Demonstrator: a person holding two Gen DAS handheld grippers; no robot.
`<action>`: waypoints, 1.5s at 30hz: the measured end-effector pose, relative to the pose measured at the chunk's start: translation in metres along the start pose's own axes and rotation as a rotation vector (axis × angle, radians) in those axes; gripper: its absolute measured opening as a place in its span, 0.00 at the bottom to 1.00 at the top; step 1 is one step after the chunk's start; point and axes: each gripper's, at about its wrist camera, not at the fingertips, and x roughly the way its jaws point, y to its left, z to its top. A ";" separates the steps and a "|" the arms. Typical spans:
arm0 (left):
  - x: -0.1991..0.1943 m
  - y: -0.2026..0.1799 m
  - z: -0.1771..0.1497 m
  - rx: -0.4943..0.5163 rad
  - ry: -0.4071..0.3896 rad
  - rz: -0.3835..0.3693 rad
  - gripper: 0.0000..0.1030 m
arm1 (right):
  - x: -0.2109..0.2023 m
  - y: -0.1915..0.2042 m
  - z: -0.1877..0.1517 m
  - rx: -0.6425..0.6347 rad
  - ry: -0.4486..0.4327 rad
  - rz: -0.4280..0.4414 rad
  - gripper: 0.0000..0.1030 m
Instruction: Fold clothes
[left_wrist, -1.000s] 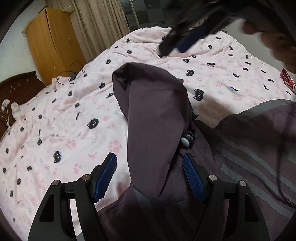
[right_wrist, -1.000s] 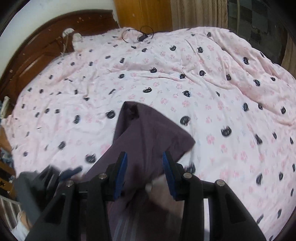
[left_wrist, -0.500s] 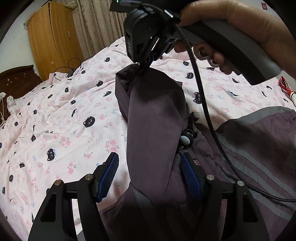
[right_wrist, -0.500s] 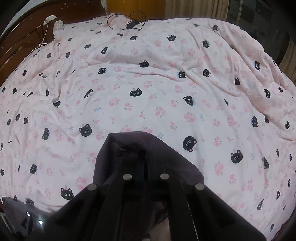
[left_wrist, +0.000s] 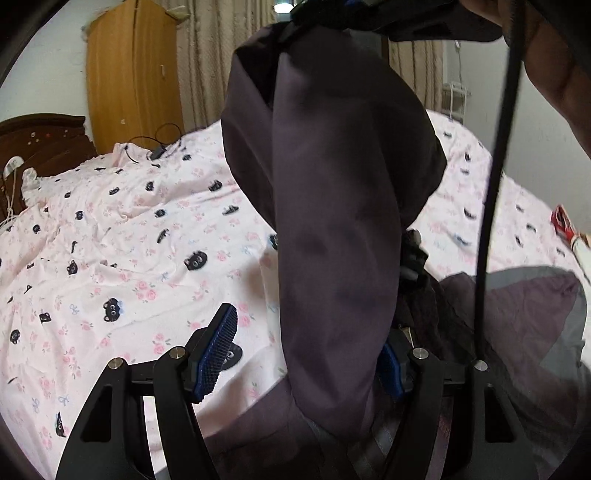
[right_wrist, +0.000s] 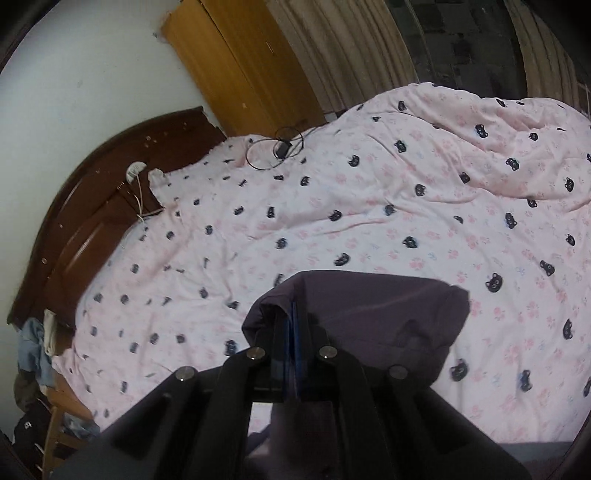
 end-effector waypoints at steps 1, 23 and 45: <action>-0.001 0.003 0.001 -0.014 -0.004 0.009 0.63 | 0.004 0.004 -0.001 0.019 0.005 0.004 0.02; 0.022 0.087 -0.022 -0.362 0.170 0.098 0.64 | 0.057 -0.017 -0.036 -0.468 0.116 -0.268 0.71; 0.015 0.085 -0.023 -0.351 0.176 0.130 0.64 | 0.177 -0.114 -0.085 -0.167 0.371 -0.026 0.05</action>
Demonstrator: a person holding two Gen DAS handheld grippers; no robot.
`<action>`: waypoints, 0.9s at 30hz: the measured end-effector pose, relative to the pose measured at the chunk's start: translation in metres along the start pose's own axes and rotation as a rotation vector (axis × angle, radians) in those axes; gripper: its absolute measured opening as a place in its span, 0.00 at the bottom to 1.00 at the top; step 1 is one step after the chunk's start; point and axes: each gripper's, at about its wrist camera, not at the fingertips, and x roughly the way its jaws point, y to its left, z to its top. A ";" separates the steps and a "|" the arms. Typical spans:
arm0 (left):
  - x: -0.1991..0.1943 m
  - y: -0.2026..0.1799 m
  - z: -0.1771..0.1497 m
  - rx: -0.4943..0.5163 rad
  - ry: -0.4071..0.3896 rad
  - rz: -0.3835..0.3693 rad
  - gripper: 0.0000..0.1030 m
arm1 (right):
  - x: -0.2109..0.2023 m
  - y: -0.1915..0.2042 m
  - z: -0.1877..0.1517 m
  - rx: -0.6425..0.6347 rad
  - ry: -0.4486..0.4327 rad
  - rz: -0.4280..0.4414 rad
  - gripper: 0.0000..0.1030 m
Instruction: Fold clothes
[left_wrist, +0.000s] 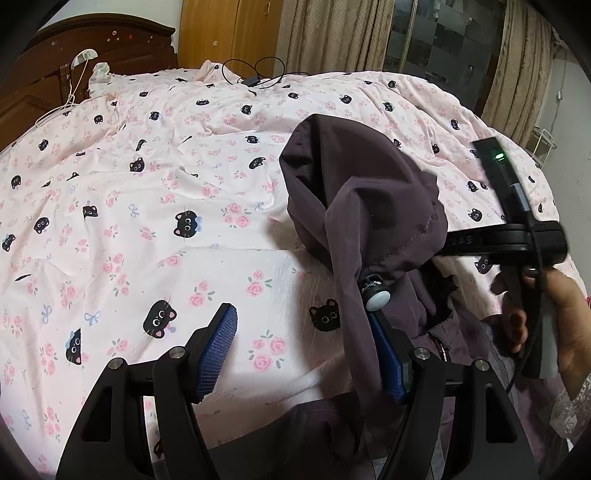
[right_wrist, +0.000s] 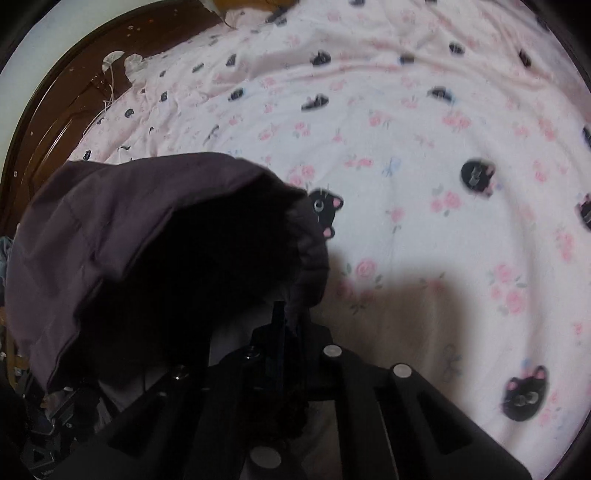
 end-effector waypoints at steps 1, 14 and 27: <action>0.000 0.001 0.000 -0.003 0.001 0.000 0.64 | -0.010 0.002 0.000 -0.018 -0.035 -0.030 0.05; 0.002 0.009 -0.002 -0.033 0.012 0.079 0.64 | -0.122 0.077 -0.037 -0.339 -0.444 -0.478 0.03; -0.001 0.039 -0.004 -0.118 0.020 0.152 0.64 | -0.104 0.043 -0.045 -0.214 -0.217 -0.126 0.72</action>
